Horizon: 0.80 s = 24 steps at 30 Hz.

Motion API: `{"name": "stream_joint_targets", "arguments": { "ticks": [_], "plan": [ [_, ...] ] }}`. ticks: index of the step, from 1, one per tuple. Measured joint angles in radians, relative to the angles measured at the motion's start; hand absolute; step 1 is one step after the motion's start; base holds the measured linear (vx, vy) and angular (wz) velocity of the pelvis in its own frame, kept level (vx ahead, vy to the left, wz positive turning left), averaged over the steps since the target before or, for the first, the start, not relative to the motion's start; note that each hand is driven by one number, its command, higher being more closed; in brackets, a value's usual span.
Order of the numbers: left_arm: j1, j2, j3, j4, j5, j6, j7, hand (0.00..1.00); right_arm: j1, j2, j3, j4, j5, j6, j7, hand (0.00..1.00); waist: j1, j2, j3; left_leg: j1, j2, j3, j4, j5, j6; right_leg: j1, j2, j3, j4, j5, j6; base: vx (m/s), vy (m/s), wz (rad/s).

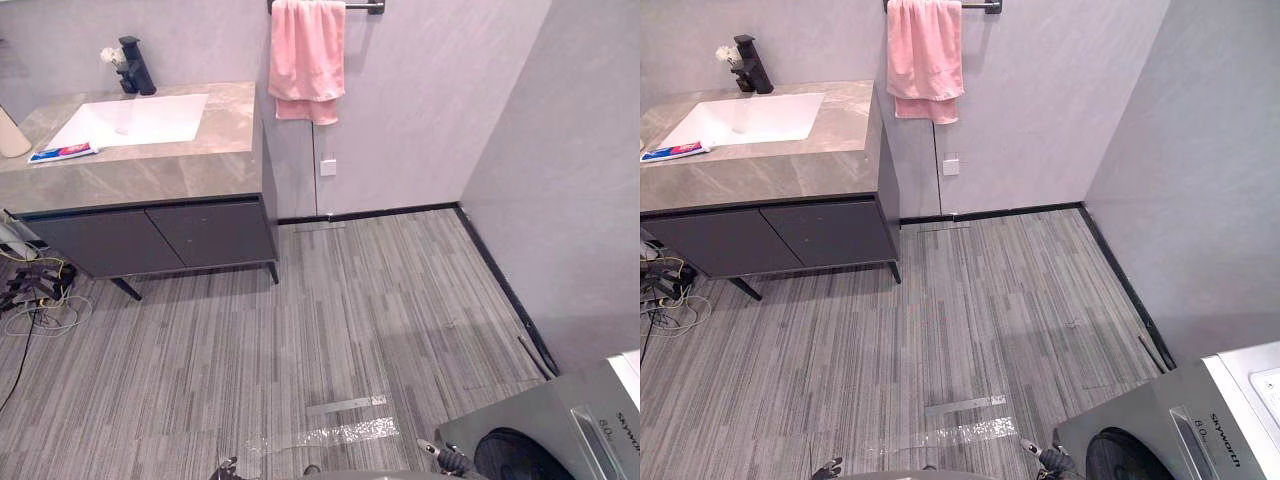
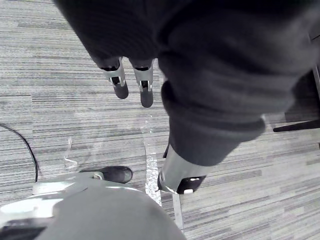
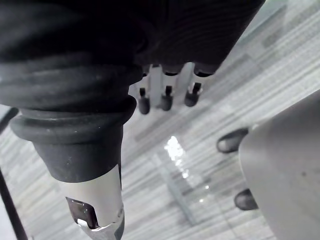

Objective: Organize washtable

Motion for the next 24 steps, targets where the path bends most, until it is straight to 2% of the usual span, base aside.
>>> {"name": "stream_joint_targets", "arguments": {
  "ticks": [10,20,24],
  "plan": [
    [0.003,0.0,0.001,0.0,0.0,0.0,0.001,0.0,0.007,0.001,-0.005,0.001,-0.016,0.003,0.001,0.0,0.0,0.0,0.001,0.01,-0.001,0.008,0.0,0.0,0.0,0.007,-0.001,0.01,-0.002,0.003,0.003,0.0,0.001,-0.02],
    [0.015,-0.005,0.02,0.0,-0.066,-0.008,0.016,0.0,0.005,0.001,-0.017,0.001,-0.019,0.006,0.002,0.0,0.003,-0.003,0.01,-0.031,-0.003,-0.008,0.0,0.0,0.001,-0.026,-0.003,-0.005,-0.007,0.003,0.004,0.01,-0.004,0.03],
    [0.02,-0.01,0.057,-0.011,-0.082,-0.01,0.017,0.0,-0.006,0.003,-0.022,0.001,-0.01,0.008,0.002,0.0,0.004,-0.016,0.02,-0.058,-0.007,-0.009,0.006,-0.004,0.005,-0.046,-0.006,-0.003,-0.009,0.001,0.006,0.07,0.005,0.01]
  ]
}}
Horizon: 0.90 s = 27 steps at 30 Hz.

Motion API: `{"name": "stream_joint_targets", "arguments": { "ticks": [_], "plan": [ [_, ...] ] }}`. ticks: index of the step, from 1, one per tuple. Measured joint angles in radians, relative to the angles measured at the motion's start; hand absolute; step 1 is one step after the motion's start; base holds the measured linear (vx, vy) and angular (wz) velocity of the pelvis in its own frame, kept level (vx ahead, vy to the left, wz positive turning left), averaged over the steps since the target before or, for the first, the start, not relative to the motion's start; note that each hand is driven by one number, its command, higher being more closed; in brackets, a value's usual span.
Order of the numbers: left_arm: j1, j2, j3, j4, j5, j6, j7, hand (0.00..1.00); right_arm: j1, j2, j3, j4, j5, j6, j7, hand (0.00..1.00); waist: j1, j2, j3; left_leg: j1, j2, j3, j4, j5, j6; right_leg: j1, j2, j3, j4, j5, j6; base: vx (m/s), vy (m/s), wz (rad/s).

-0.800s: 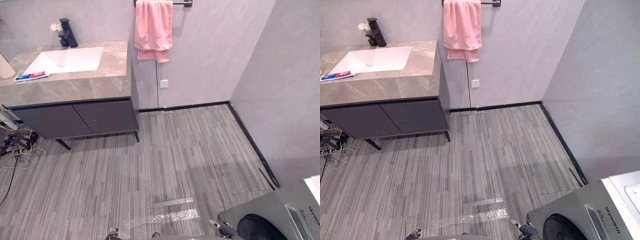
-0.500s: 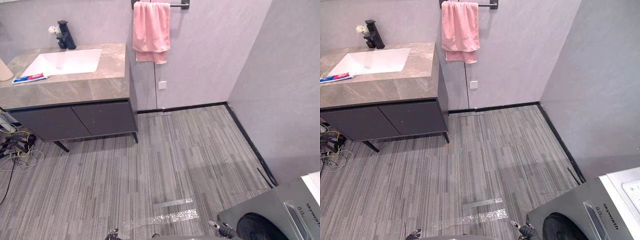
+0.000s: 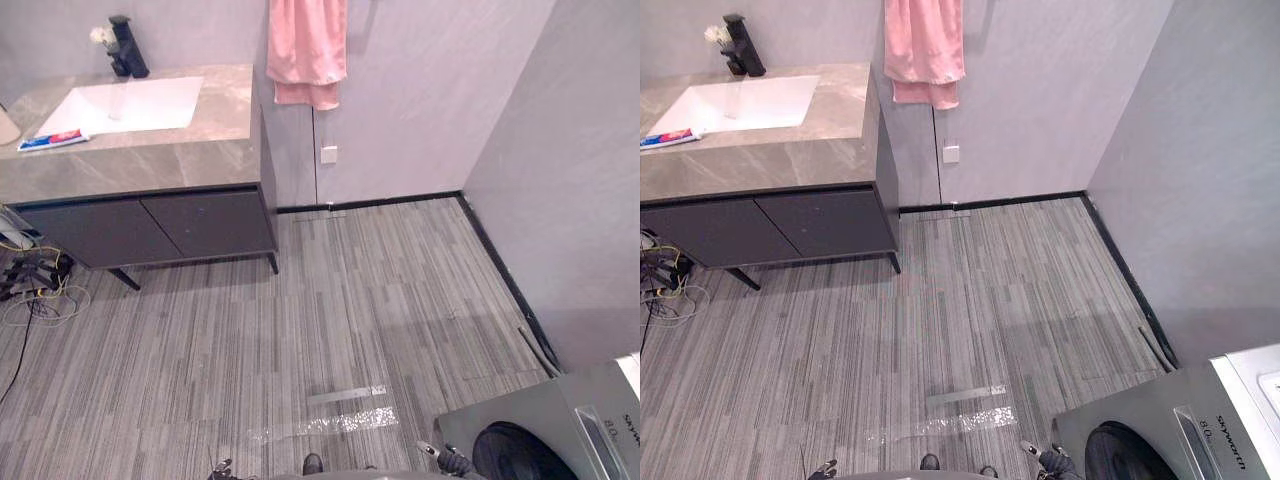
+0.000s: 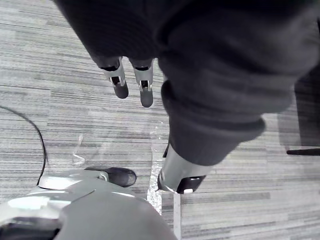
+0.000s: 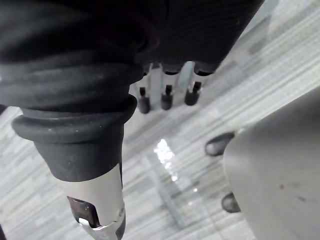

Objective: Organize washtable

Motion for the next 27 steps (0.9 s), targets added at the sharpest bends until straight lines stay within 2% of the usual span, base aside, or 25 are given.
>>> {"name": "stream_joint_targets", "arguments": {
  "ticks": [3,4,6,7,8,9,11,13,14,15,16,17,18,19,20,21,22,23,24,25,26,27],
  "plan": [
    [0.001,0.0,0.013,-0.007,-0.005,-0.001,0.0,0.0,-0.011,0.003,-0.038,-0.006,0.016,0.0,0.0,0.0,0.001,-0.004,0.005,-0.009,-0.007,0.011,0.006,-0.021,0.017,-0.027,-0.008,0.013,0.037,-0.028,0.016,0.1,0.035,-0.09],
    [0.0,0.001,0.025,-0.011,-0.005,-0.001,0.0,0.0,-0.011,0.004,-0.046,-0.013,0.021,0.0,0.0,0.0,0.001,-0.01,0.013,-0.019,-0.013,0.01,0.047,-0.058,0.019,-0.046,-0.017,0.011,0.098,-0.066,0.032,0.11,0.05,-0.06],
    [-0.001,0.0,0.03,-0.029,-0.007,-0.001,0.0,0.0,-0.01,0.008,-0.063,-0.013,0.023,-0.001,0.0,0.0,0.003,-0.011,0.037,-0.03,-0.015,0.009,0.126,-0.125,0.032,-0.105,-0.027,0.001,0.295,-0.129,0.082,0.08,0.048,-0.05],
    [0.0,-0.002,0.028,-0.033,-0.007,0.0,0.001,0.0,-0.006,0.013,-0.065,-0.015,0.035,-0.001,0.001,0.0,0.001,-0.006,0.051,-0.01,-0.014,0.001,0.153,-0.155,0.051,-0.177,-0.031,-0.019,0.502,-0.143,0.102,0.19,0.064,0.1],
    [-0.003,0.004,0.023,-0.036,-0.007,0.001,0.001,0.0,-0.005,0.02,-0.075,-0.036,0.053,-0.006,0.002,0.0,-0.006,0.001,0.064,0.026,-0.016,-0.009,0.169,-0.169,0.064,-0.236,-0.043,-0.043,0.638,-0.174,0.094,0.3,0.083,0.15],
    [-0.009,0.007,0.023,-0.036,-0.006,0.002,0.001,0.0,0.006,0.019,-0.075,-0.039,0.055,-0.009,0.002,0.0,-0.003,-0.008,0.065,0.056,-0.016,-0.021,0.173,-0.189,0.068,-0.268,-0.046,-0.067,0.684,-0.204,0.084,0.28,0.059,0.16],
    [-0.024,0.009,0.024,-0.036,-0.005,0.002,0.001,0.0,0.007,0.019,-0.078,-0.04,0.067,-0.013,0.001,0.0,-0.006,-0.01,0.065,0.086,-0.007,-0.05,0.17,-0.206,0.063,-0.311,-0.048,-0.101,0.663,-0.216,0.069,0.3,0.03,0.45],
    [-0.048,0.006,0.025,-0.036,-0.003,0.002,0.002,0.0,0.003,0.016,-0.093,-0.04,0.074,-0.02,0.001,0.0,-0.017,-0.007,0.069,0.117,0.014,-0.084,0.161,-0.23,0.052,-0.373,-0.044,-0.138,0.573,-0.204,0.071,0.37,0.003,0.64],
    [-0.051,0.004,0.025,-0.037,0.002,0.001,0.002,0.0,-0.002,0.015,-0.102,-0.039,0.074,-0.021,0.0,0.0,-0.027,-0.004,0.071,0.157,0.03,-0.098,0.137,-0.243,0.037,-0.411,-0.042,-0.154,0.481,-0.162,0.075,0.49,-0.047,0.4],
    [-0.05,0.003,0.029,-0.037,0.01,0.001,0.003,0.0,-0.002,0.015,-0.104,-0.039,0.072,-0.021,0.0,0.0,-0.036,-0.006,0.076,0.208,0.045,-0.11,0.11,-0.261,0.013,-0.441,-0.047,-0.175,0.366,-0.083,0.072,0.49,-0.047,0.39],
    [-0.05,0.004,0.031,-0.037,0.012,0.001,0.003,0.0,-0.002,0.015,-0.104,-0.039,0.072,-0.021,0.0,0.0,-0.041,-0.009,0.077,0.228,0.05,-0.115,0.101,-0.269,0.002,-0.457,-0.048,-0.182,0.325,-0.052,0.072,0.66,-0.106,0.41],
    [-0.046,0.004,0.037,-0.036,0.019,0.001,0.003,0.0,-0.001,0.015,-0.107,-0.039,0.07,-0.02,0.0,0.0,-0.059,-0.014,0.079,0.26,0.064,-0.118,0.094,-0.294,-0.034,-0.487,-0.058,-0.199,0.275,-0.006,0.064,0.6,-0.126,0.52],
    [-0.038,0.003,0.06,-0.039,0.027,0.0,0.002,0.0,0.006,0.015,-0.121,-0.037,0.067,-0.017,-0.001,0.0,-0.059,-0.022,0.075,0.286,0.07,-0.121,0.128,-0.31,-0.06,-0.5,-0.061,-0.206,0.27,0.022,0.028,0.73,-0.163,0.59],
    [-0.035,-0.002,0.079,-0.04,0.03,-0.001,0.002,0.0,0.02,0.016,-0.138,-0.029,0.066,-0.013,0.0,0.0,-0.059,-0.023,0.072,0.285,0.077,-0.122,0.174,-0.32,-0.076,-0.494,-0.057,-0.201,0.287,0.085,-0.01,0.7,-0.187,0.49],
    [-0.026,-0.021,0.133,-0.045,0.036,-0.005,0.003,0.0,0.044,0.021,-0.177,-0.03,0.062,-0.006,0.001,0.0,-0.057,-0.017,0.055,0.254,0.096,-0.127,0.29,-0.32,-0.079,-0.474,-0.039,-0.204,0.287,0.202,-0.061,0.59,-0.189,0.2],
    [-0.025,-0.033,0.165,-0.046,0.036,-0.007,0.004,0.0,0.043,0.016,-0.2,-0.032,0.062,-0.004,0.004,0.0,-0.052,-0.003,0.043,0.228,0.117,-0.127,0.36,-0.317,-0.082,-0.464,-0.018,-0.212,0.289,0.185,-0.063,0.77,-0.254,-0.04],
    [-0.017,-0.062,0.228,-0.047,0.036,-0.007,0.003,0.0,0.04,0.013,-0.221,-0.042,0.06,-0.003,0.004,0.0,-0.053,0.032,0.046,0.145,0.151,-0.101,0.55,-0.254,-0.074,-0.426,0.028,-0.228,0.272,0.154,-0.081,0.77,-0.267,-0.49],
    [-0.015,-0.086,0.288,-0.055,0.028,-0.007,0.004,0.0,0.038,0.011,-0.219,-0.061,0.065,-0.003,0.004,0.0,-0.05,0.047,0.054,0.068,0.173,-0.064,0.749,-0.097,-0.037,-0.367,0.069,-0.213,0.239,0.127,-0.103,0.78,-0.251,-0.64],
    [-0.004,-0.092,0.304,-0.056,0.015,-0.007,0.004,0.0,0.038,0.011,-0.218,-0.069,0.075,-0.003,0.002,0.0,-0.046,0.05,0.055,0.03,0.181,-0.054,0.844,0.012,-0.044,-0.33,0.086,-0.191,0.216,0.119,-0.114,0.8,-0.226,-0.97],
    [-0.005,-0.092,0.303,-0.056,-0.002,-0.006,0.003,0.0,0.035,0.017,-0.214,-0.074,0.1,-0.003,0.001,0.0,-0.025,0.054,0.065,-0.04,0.22,-0.028,1.04,0.02,-0.043,-0.238,0.124,-0.146,0.167,0.104,-0.132,0.76,-0.186,-0.94],
    [-0.007,-0.082,0.303,-0.068,-0.011,-0.009,0.001,0.0,0.028,0.032,-0.213,-0.073,0.119,-0.003,0.0,0.0,-0.014,0.039,0.078,-0.101,0.245,0.013,1.162,-0.072,-0.025,-0.145,0.137,-0.113,0.136,0.091,-0.152,0.96,-0.232,-1.01],
    [-0.007,-0.071,0.294,-0.088,-0.014,-0.012,0.0,0.0,0.021,0.043,-0.212,-0.071,0.132,-0.003,-0.001,0.0,0.003,0.015,0.088,-0.149,0.248,0.042,1.198,-0.139,-0.007,-0.058,0.131,-0.076,0.112,0.081,-0.167,0.74,-0.166,-0.67]
  ]
}}
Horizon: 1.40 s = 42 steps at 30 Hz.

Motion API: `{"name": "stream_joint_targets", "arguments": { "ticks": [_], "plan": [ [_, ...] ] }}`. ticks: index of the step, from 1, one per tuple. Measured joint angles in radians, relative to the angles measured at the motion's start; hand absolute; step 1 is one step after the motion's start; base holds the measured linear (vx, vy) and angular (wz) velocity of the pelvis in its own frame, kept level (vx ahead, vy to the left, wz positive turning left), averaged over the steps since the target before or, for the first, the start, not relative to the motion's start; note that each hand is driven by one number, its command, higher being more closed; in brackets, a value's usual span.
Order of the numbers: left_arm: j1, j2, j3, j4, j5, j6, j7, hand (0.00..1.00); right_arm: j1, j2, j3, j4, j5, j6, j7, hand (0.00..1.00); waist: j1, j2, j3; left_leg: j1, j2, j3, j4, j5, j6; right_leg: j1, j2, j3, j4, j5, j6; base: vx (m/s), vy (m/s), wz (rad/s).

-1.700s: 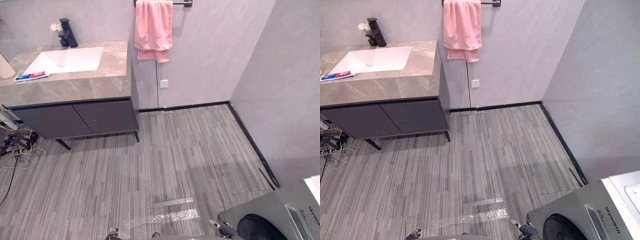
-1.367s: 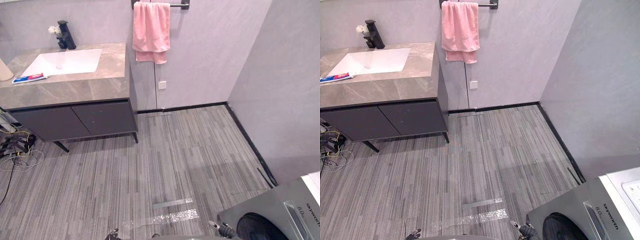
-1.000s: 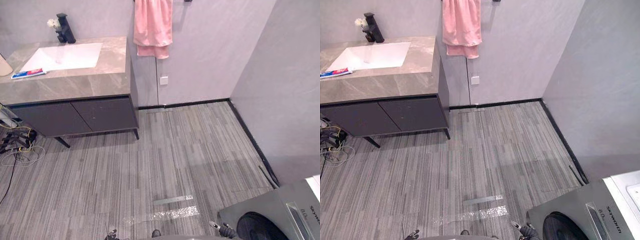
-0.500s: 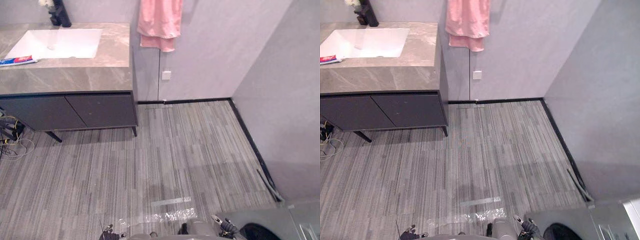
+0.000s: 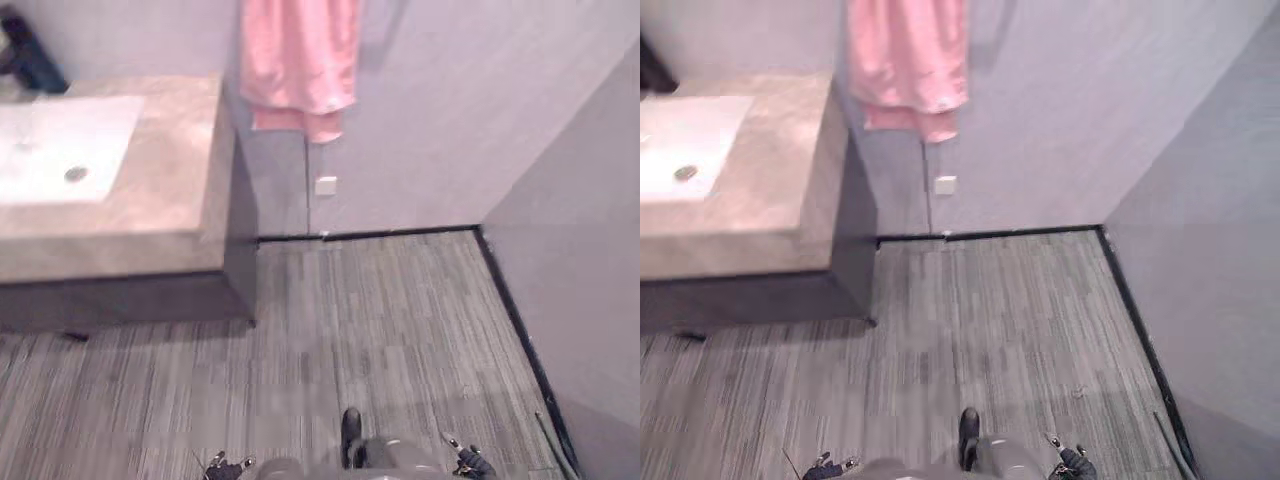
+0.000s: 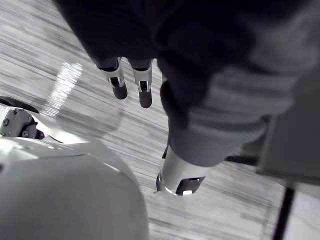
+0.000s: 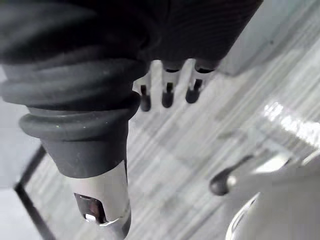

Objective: Organize washtable

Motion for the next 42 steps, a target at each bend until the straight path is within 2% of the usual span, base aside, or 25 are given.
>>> {"name": "stream_joint_targets", "arguments": {
  "ticks": [2,4,5,6,7,8,11,12,14,15,16,17,18,19,20,22,23,25,26,27,30,34,37,39,42],
  "plan": [
    [0.002,0.002,-0.014,-0.01,-0.011,-0.007,0.0,0.0,-0.023,0.001,0.0,0.0,0.014,-0.006,0.0,0.0,0.002,-0.01,0.003,-0.1,-0.018,0.018,-0.051,-0.088,-0.022,0.096,-0.018,0.05,-0.027,-0.007,-0.002,0.55,-0.034,-0.65],
    [0.005,0.006,-0.051,-0.009,-0.023,-0.011,0.0,0.0,-0.053,-0.003,0.0,0.0,0.017,-0.014,0.001,0.0,0.009,-0.019,0.005,-0.176,-0.074,0.021,-0.245,-0.119,-0.036,0.156,-0.058,0.1,-0.035,-0.059,0.024,0.5,0.077,-0.77],
    [0.007,0.007,-0.073,-0.007,-0.023,-0.011,0.001,0.0,-0.059,-0.009,0.0,-0.004,0.017,-0.02,0.001,0.0,0.023,-0.022,0.003,-0.198,-0.107,0.003,-0.403,-0.111,-0.049,0.176,-0.077,0.124,-0.038,-0.106,0.044,0.37,0.119,-0.8],
    [0.01,0.005,-0.092,-0.003,-0.023,-0.01,0.001,0.0,-0.059,-0.025,0.001,-0.008,0.017,-0.024,0.001,0.0,0.029,0.01,-0.004,-0.211,-0.129,-0.044,-0.635,-0.073,-0.095,0.204,-0.085,0.142,-0.05,-0.163,0.073,0.47,0.199,-0.73],
    [0.013,-0.007,-0.106,0.006,-0.023,-0.009,0.0,0.0,-0.05,-0.038,0.001,-0.005,0.016,-0.024,0.0,0.0,0.03,0.042,-0.011,-0.216,-0.131,-0.081,-0.763,0.031,-0.109,0.23,-0.076,0.153,-0.065,-0.184,0.073,0.5,0.239,-0.69],
    [0.021,-0.012,-0.111,0.012,-0.023,-0.01,-0.001,0.0,-0.041,-0.036,0.002,0.002,0.015,-0.021,0.0,0.0,0.049,0.037,-0.018,-0.183,-0.14,-0.076,-0.795,0.132,-0.093,0.256,-0.092,0.181,-0.07,-0.204,0.083,0.54,0.268,-0.39],
    [0.012,0.019,-0.108,0.016,-0.022,-0.013,-0.001,0.0,-0.014,-0.02,0.029,0.023,0.003,-0.017,0.001,0.0,0.043,-0.012,-0.035,-0.172,-0.183,-0.035,-0.742,0.082,0.001,0.262,-0.147,0.234,-0.027,-0.206,0.091,0.6,0.263,-0.24],
    [0.018,0.029,-0.088,0.026,-0.021,-0.008,-0.003,0.0,-0.015,-0.019,0.027,0.038,-0.005,-0.015,0.001,0.0,0.054,-0.031,-0.036,-0.129,-0.179,0.019,-0.716,0.07,0.021,0.26,-0.158,0.282,0.047,-0.197,0.107,0.61,0.265,-0.52],
    [0.034,0.031,-0.07,0.035,-0.021,-0.008,-0.003,0.0,-0.013,-0.018,0.015,0.04,-0.009,-0.016,0.004,0.0,0.053,-0.036,-0.039,-0.073,-0.174,0.054,-0.714,0.056,0.037,0.257,-0.158,0.306,0.138,-0.182,0.132,0.36,0.125,-0.6],
    [0.053,0.031,-0.066,0.035,-0.021,-0.006,-0.003,0.0,-0.007,-0.016,-0.01,0.042,-0.019,-0.018,0.005,0.0,0.051,-0.035,-0.046,-0.007,-0.175,0.082,-0.751,0.039,0.043,0.225,-0.153,0.315,0.264,-0.169,0.203,0.35,0.093,-0.75],
    [0.061,0.03,-0.067,0.035,-0.021,-0.006,-0.003,0.0,-0.005,-0.018,-0.025,0.046,-0.026,-0.018,0.008,0.0,0.05,-0.029,-0.065,0.057,-0.174,0.079,-0.815,0.005,0.037,0.149,-0.137,0.293,0.433,-0.151,0.353,0.38,0.083,-0.62],
    [0.058,0.031,-0.07,0.035,-0.021,-0.005,-0.003,0.0,-0.004,-0.017,-0.032,0.048,-0.026,-0.018,0.01,0.0,0.045,-0.018,-0.06,0.089,-0.175,0.063,-0.852,-0.023,0.035,0.108,-0.134,0.274,0.528,-0.14,0.384,0.22,0.031,-0.32],
    [0.041,0.035,-0.075,0.041,-0.021,-0.003,-0.003,0.0,-0.001,-0.005,-0.049,0.059,-0.029,-0.018,0.017,0.0,0.039,-0.04,-0.05,0.127,-0.199,0.064,-0.889,-0.027,0.03,0.049,-0.154,0.249,0.672,-0.139,0.367,0.23,-0.012,0.04],
    [0.03,0.049,-0.078,0.046,-0.021,0.001,-0.002,0.0,0.009,-0.002,-0.048,0.076,-0.04,-0.01,0.021,0.0,0.026,-0.06,-0.051,0.17,-0.214,0.06,-0.913,-0.035,0.04,-0.005,-0.185,0.183,0.773,-0.195,0.299,0.19,-0.06,0.13],
    [0.027,0.048,-0.078,0.046,-0.021,0.0,-0.002,0.0,0.032,-0.002,-0.045,0.078,-0.045,-0.004,0.021,0.0,0.022,-0.054,-0.052,0.214,-0.21,0.051,-0.944,-0.04,0.04,-0.044,-0.211,0.098,0.781,-0.245,0.249,0.19,-0.09,0.19],
    [0.015,0.047,-0.078,0.046,-0.022,0.0,-0.003,0.0,0.058,-0.002,-0.042,0.079,-0.046,-0.002,0.021,0.0,-0.002,-0.039,-0.057,0.239,-0.186,0.024,-0.975,-0.046,0.03,-0.105,-0.214,0.029,0.675,-0.304,0.222,0.18,-0.092,0.4],
    [0.005,0.045,-0.078,0.046,-0.022,0.0,-0.003,0.0,0.066,-0.002,-0.044,0.079,-0.046,-0.001,0.021,0.0,-0.011,-0.033,-0.058,0.243,-0.177,0.005,-0.986,-0.044,0.02,-0.132,-0.212,0.028,0.581,-0.307,0.219,0.29,-0.177,0.71],
    [-0.012,0.044,-0.079,0.044,-0.023,-0.002,-0.002,0.0,0.084,-0.005,-0.043,0.079,-0.046,0.002,0.02,0.0,-0.014,-0.033,-0.06,0.258,-0.163,-0.032,-0.998,-0.047,-0.019,-0.141,-0.211,0.072,0.294,-0.249,0.228,0.3,-0.184,0.65],
    [-0.015,0.034,-0.079,0.046,-0.023,-0.003,-0.002,0.0,0.098,-0.012,-0.044,0.08,-0.046,0.004,0.02,0.0,-0.019,-0.032,-0.07,0.267,-0.153,-0.062,-0.991,-0.061,-0.044,-0.108,-0.202,0.062,0.218,-0.123,0.22,0.36,-0.208,0.42],
    [-0.014,0.022,-0.078,0.046,-0.023,-0.006,-0.004,0.0,0.1,-0.021,-0.048,0.08,-0.046,0.003,0.02,0.0,-0.01,-0.01,-0.077,0.27,-0.13,-0.078,-0.995,-0.055,-0.055,-0.094,-0.176,0.065,0.203,-0.118,0.205,0.42,-0.252,0.26],
    [-0.021,0.004,-0.077,0.046,-0.025,-0.009,0.001,0.0,0.068,-0.046,-0.042,0.079,-0.046,0.002,0.02,0.0,-0.01,0.015,-0.072,0.286,-0.103,-0.103,-1.004,-0.037,-0.084,-0.061,-0.156,0.034,0.181,-0.128,0.188,0.24,-0.163,0.13],
    [-0.039,-0.003,-0.08,0.033,-0.063,-0.022,0.004,0.0,0.055,-0.058,-0.009,0.064,-0.046,-0.007,0.017,0.0,-0.005,0.011,-0.074,0.294,-0.099,-0.146,-0.975,-0.032,-0.092,0.0,-0.157,0.002,0.152,-0.141,0.17,0.16,-0.072,0.39],
    [-0.085,0.01,-0.12,-0.032,-0.113,-0.034,0.038,0.0,0.04,-0.06,0.031,0.037,-0.044,-0.02,0.015,0.0,-0.008,0.0,-0.072,0.221,-0.111,-0.185,-0.948,-0.032,-0.093,-0.004,-0.18,-0.058,0.114,-0.145,0.175,0.02,-0.015,0.73],
    [-0.089,0.015,-0.145,-0.135,-0.162,-0.045,0.058,0.0,0.041,-0.061,0.029,0.038,-0.042,-0.024,0.0,0.0,-0.009,-0.009,-0.075,0.193,-0.112,-0.172,-0.961,-0.019,-0.11,-0.004,-0.192,-0.105,0.099,-0.145,0.176,-0.01,0.006,0.76],
    [-0.08,0.052,-0.137,-0.365,-0.218,-0.055,0.087,0.0,0.038,-0.06,0.03,0.028,-0.039,-0.027,-0.005,0.0,-0.003,-0.019,-0.081,0.188,-0.116,-0.165,-1.02,0.017,-0.103,-0.008,-0.195,-0.138,0.084,-0.142,0.177,-0.03,-0.018,0.45]
  ]
}}
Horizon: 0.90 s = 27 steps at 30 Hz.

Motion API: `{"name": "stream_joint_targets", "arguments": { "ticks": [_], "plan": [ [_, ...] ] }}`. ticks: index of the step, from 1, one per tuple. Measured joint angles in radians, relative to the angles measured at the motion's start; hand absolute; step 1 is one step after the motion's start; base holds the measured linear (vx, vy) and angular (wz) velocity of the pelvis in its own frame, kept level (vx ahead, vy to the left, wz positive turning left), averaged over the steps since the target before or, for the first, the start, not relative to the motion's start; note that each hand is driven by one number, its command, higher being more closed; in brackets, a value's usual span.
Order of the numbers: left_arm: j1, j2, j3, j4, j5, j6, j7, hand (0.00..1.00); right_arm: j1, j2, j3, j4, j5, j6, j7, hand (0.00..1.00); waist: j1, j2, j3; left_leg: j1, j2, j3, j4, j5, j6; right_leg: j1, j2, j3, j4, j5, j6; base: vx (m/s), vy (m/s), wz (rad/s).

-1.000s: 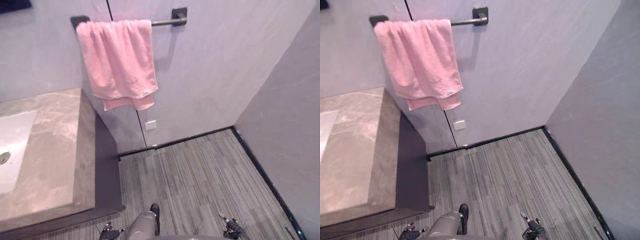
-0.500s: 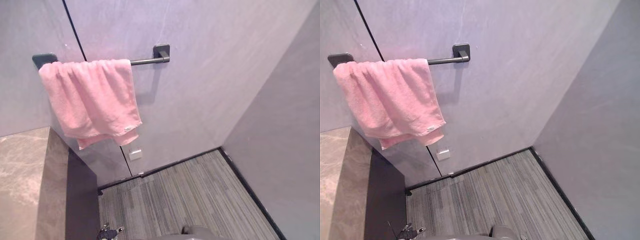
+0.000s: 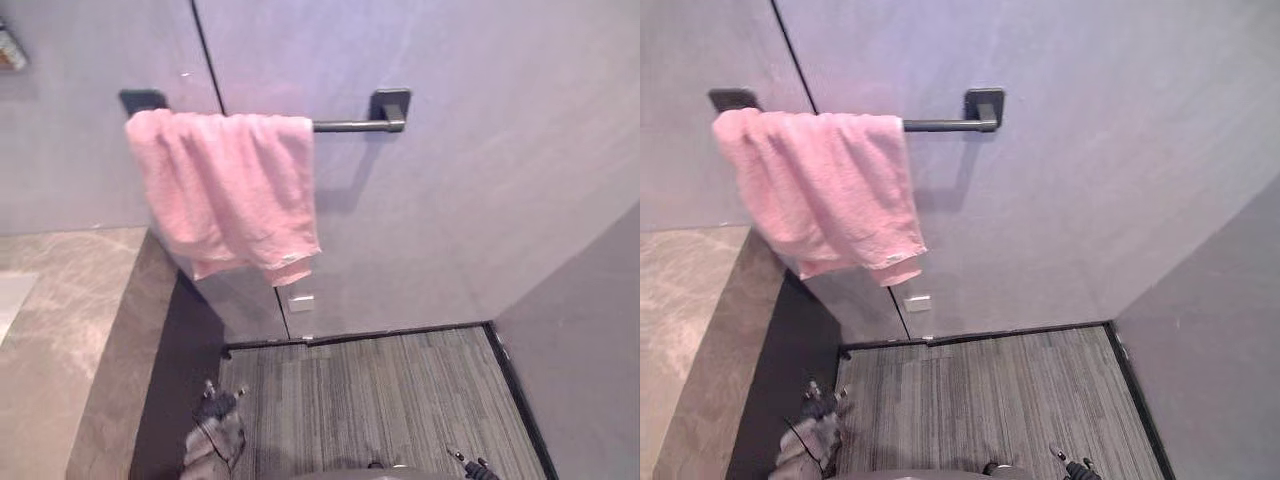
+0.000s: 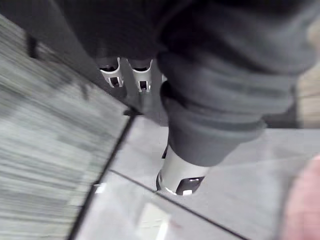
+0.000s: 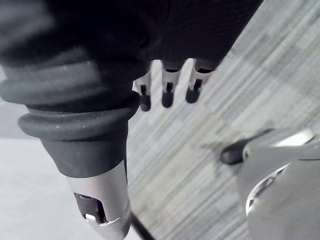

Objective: Organize washtable

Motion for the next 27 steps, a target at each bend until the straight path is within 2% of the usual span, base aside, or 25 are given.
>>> {"name": "stream_joint_targets", "arguments": {
  "ticks": [2,3,6,11,18,24,27],
  "plan": [
    [-0.002,0.044,0.039,-0.204,0.001,-0.018,0.026,0.0,0.002,-0.002,0.008,-0.016,0.0,-0.003,-0.001,0.0,0.0,0.006,-0.004,-0.005,-0.001,-0.009,-0.036,0.022,0.003,-0.016,-0.002,-0.013,-0.002,0.009,-0.003,-0.06,-0.018,0.17],
    [-0.008,0.097,0.071,-0.325,0.002,-0.037,0.028,0.0,0.003,-0.002,0.012,-0.022,-0.001,-0.003,0.0,0.0,0.0,0.012,-0.007,-0.005,-0.001,-0.008,-0.049,0.029,0.008,-0.016,0.0,-0.014,-0.016,0.02,-0.003,-0.07,0.006,0.02],
    [-0.044,0.2,0.097,-0.448,0.007,-0.07,0.021,0.0,0.018,-0.013,0.052,-0.038,-0.007,-0.001,0.004,0.0,-0.001,0.033,-0.023,-0.01,-0.003,0.0,-0.05,0.03,0.01,-0.012,0.002,-0.009,-0.043,0.048,-0.001,-0.07,0.024,-0.05],
    [-0.138,0.298,0.101,-0.455,-0.008,-0.095,0.022,0.0,0.021,-0.018,0.116,-0.038,-0.035,0.003,0.018,0.0,-0.001,0.045,-0.032,-0.023,-0.003,0.021,-0.059,0.036,0.018,-0.01,0.011,0.01,-0.106,0.109,0.003,-0.13,0.035,-0.11],
    [-0.154,0.304,0.097,-0.454,-0.047,-0.108,0.021,0.0,0.05,-0.023,0.129,-0.077,-0.065,0.007,0.028,0.0,-0.006,0.04,-0.039,-0.027,-0.003,0.034,-0.107,0.068,0.018,-0.004,0.019,0.023,-0.19,0.177,0.002,-0.12,0.001,-0.05],
    [-0.157,0.318,0.091,-0.449,-0.067,-0.108,0.008,0.0,0.071,-0.039,0.129,-0.079,-0.085,0.009,0.029,0.0,-0.014,0.038,-0.044,-0.027,0.002,0.039,-0.121,0.075,0.01,0.008,0.026,0.025,-0.225,0.192,0.009,-0.03,-0.012,0.0],
    [-0.16,0.36,0.059,-0.442,-0.079,-0.108,-0.022,0.0,0.074,-0.04,0.129,-0.079,-0.085,0.01,0.045,0.0,-0.024,0.037,-0.045,-0.022,0.003,0.05,-0.127,0.075,0.01,0.007,0.028,0.035,-0.23,0.196,0.008,0.02,0.007,-0.1]
  ]
}}
